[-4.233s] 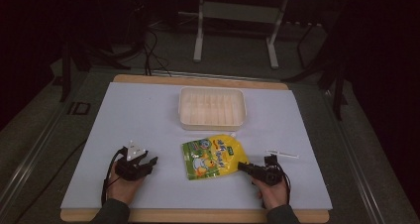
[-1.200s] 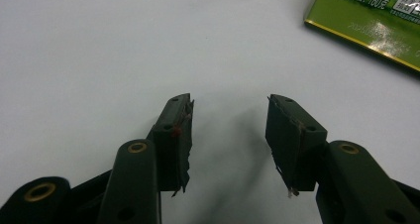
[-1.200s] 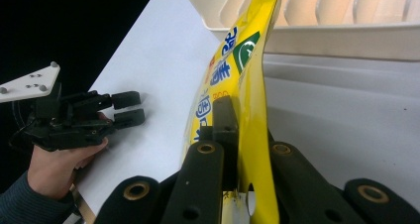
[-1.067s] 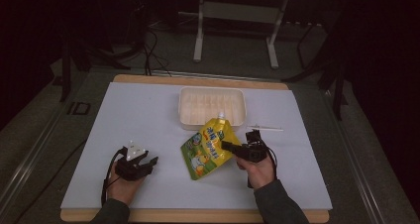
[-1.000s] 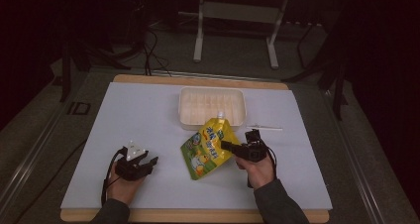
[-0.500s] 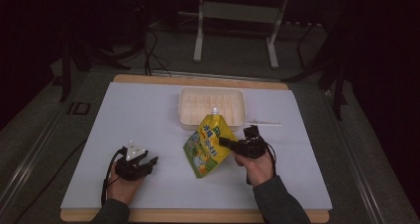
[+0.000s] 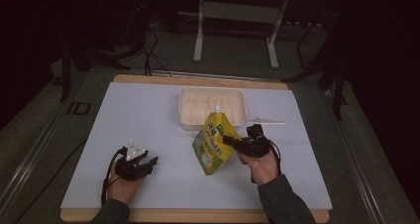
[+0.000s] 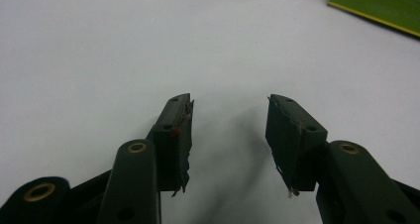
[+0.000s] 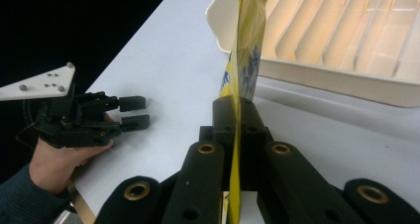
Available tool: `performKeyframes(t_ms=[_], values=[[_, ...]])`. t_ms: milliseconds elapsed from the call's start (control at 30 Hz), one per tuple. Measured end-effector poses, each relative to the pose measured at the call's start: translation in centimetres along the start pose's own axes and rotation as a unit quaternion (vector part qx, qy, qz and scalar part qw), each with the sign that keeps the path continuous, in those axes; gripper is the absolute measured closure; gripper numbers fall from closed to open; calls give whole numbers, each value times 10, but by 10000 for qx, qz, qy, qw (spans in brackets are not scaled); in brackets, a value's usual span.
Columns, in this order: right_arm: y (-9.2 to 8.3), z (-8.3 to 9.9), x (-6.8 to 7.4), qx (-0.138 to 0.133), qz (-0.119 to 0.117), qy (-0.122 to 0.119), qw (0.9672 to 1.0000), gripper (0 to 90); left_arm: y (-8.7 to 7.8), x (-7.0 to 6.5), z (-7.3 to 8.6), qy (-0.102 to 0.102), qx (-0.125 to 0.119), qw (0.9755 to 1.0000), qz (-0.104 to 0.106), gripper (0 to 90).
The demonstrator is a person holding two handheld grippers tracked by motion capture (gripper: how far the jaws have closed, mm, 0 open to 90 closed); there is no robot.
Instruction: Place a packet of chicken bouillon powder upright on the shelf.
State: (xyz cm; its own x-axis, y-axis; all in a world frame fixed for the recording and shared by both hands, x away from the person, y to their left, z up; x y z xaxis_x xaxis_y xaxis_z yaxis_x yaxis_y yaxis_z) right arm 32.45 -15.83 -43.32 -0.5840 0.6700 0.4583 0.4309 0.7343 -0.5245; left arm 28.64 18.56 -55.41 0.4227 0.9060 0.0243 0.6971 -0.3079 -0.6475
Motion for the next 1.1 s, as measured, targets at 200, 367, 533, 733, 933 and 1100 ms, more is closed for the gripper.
performKeyframes(t_ms=[200,367,533,733,933,1100], values=[[-8,1,-1,1,93,-93,9999,900,0,0,0,-2,2,10000,1,527],[-14,0,-4,15,207,-179,9996,900,0,0,0,-4,0,10000,-5,526],[-20,-1,-7,-17,326,-215,9992,900,0,0,0,-4,3,10000,-13,523],[-25,-2,-7,-87,479,-259,9985,900,0,0,0,-7,7,10000,-17,520],[-30,-4,-7,-160,575,-313,9977,900,0,0,0,-10,24,10000,-16,512],[-35,-7,-6,-197,675,-374,9968,900,0,0,0,-17,15,10000,-32,510]])
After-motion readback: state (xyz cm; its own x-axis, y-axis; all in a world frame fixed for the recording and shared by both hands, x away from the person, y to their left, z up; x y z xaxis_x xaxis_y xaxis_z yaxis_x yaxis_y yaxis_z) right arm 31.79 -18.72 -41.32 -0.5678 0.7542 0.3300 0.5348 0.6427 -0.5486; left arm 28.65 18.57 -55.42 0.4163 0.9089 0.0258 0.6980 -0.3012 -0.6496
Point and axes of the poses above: each handheld gripper's, and its own axes: y roughly forward along the jaws, z roughly out of its underside, x roughly to its left, the point moved 2 cm from there along y, roughly forward along the jaws, and after that the axes turned 4 degrees about -z, right-handed, at the moved point
